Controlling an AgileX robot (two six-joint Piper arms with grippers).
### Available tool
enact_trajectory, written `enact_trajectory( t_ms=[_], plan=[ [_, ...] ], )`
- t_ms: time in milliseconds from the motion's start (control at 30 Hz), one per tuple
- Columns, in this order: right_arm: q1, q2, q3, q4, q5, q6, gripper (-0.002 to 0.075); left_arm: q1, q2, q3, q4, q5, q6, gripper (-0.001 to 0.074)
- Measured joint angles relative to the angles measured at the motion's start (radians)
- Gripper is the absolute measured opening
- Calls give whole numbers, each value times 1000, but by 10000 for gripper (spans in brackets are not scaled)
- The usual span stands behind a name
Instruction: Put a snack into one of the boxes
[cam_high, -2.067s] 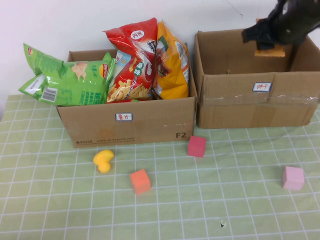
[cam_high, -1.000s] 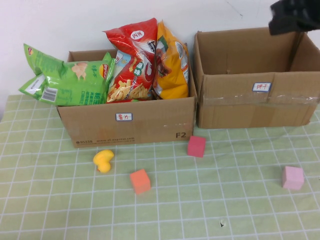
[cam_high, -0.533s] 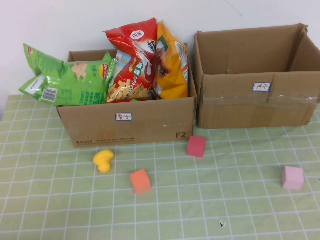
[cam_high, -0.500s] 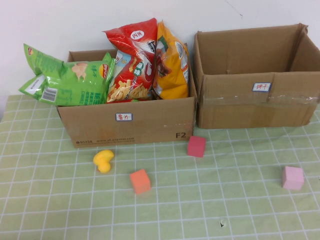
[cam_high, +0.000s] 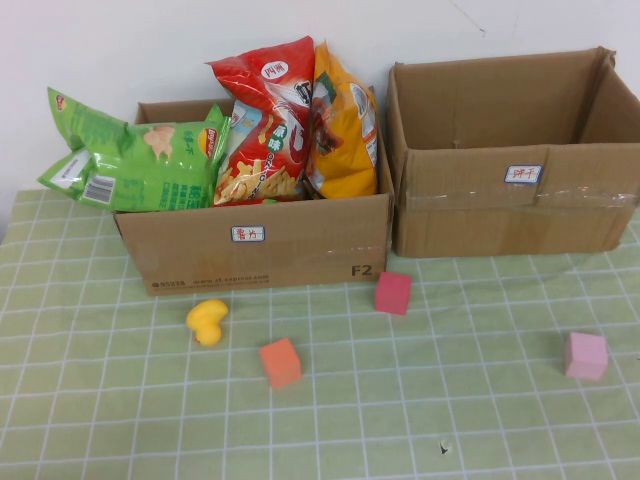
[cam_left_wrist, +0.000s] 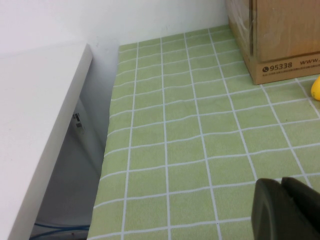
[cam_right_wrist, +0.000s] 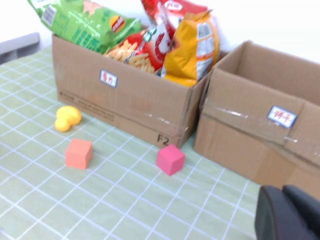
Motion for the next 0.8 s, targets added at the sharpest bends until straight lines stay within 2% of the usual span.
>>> enact_trajectory(
  t_ms=[200,367,433,667,800],
  plan=[
    [0,-217,84,-42,-10,0,-2,0,0,0,0,0,0,-2],
    [-15,-295,134,-113,-56,52,-2,0,0,0,0,0,0,-2],
    [-54,-299,159,-133,-75,94,-2,0,0,0,0,0,0,-2],
    [-277,-299,241,-120,-85,144,-2,0,0,0,0,0,0,-2],
    [-334,-299,281,-106,-88,144,-2,0,0,0,0,0,0,-2]
  ],
)
